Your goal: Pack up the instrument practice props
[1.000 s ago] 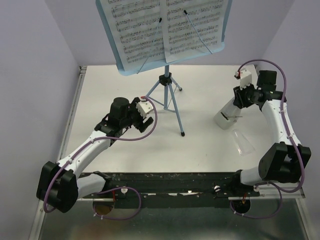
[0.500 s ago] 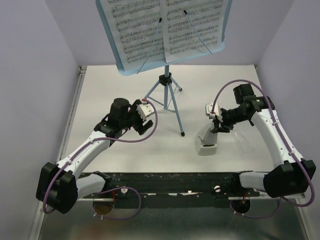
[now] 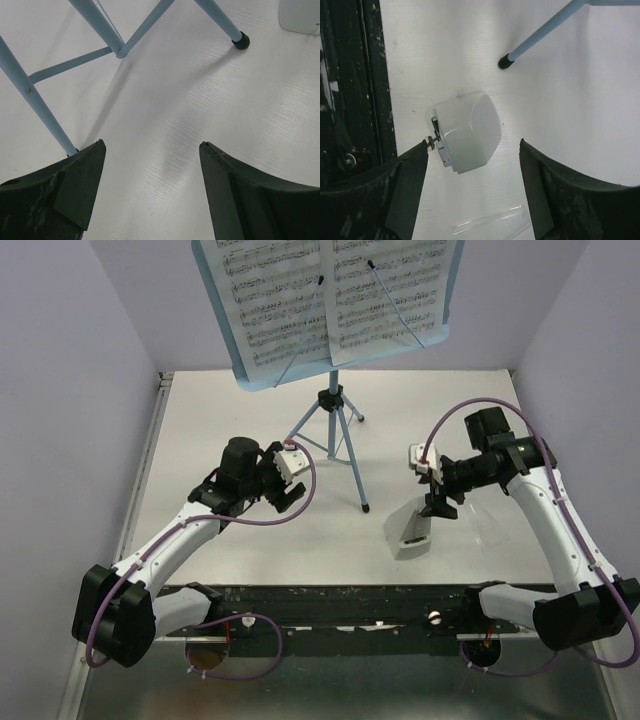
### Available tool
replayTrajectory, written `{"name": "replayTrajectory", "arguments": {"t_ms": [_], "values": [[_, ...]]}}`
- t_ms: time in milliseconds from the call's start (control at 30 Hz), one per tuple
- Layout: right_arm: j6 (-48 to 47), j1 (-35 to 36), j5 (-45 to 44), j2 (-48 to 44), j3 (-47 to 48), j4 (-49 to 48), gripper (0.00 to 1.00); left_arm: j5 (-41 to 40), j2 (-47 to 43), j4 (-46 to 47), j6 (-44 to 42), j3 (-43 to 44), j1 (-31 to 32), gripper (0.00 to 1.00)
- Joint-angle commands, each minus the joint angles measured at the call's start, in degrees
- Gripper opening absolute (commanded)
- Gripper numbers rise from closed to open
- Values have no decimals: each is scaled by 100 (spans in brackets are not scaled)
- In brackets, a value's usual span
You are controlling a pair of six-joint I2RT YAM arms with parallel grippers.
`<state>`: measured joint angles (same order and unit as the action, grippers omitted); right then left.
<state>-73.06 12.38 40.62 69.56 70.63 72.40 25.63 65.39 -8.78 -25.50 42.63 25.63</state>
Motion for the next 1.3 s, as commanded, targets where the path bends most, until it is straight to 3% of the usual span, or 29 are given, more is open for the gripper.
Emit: {"name": "replayTrajectory", "arguments": {"t_ms": [0,100,467,533,567,767,1033,1267], "values": [[2439,27,324,-206,512,-286,84,48,-35,16,1,114,21,86],[3970,36,306,-294,513,-542,89,13,0,7,18,114,21,86],[6486,142,-1696,-434,-207,-666,89,-357,203,-186,291,219,21,86],[6803,150,-1847,-461,-347,-675,95,-339,246,-203,378,228,21,86],[6883,150,-1812,-461,-400,-675,100,-330,264,-203,396,237,21,86],[7182,282,-1627,-320,-480,-990,100,-216,299,-116,572,237,21,86],[7499,520,-2558,145,-234,-1044,99,-198,168,-63,721,79,21,86],[7394,651,-2717,234,-243,-965,80,-321,-43,86,739,-97,21,86]]}}
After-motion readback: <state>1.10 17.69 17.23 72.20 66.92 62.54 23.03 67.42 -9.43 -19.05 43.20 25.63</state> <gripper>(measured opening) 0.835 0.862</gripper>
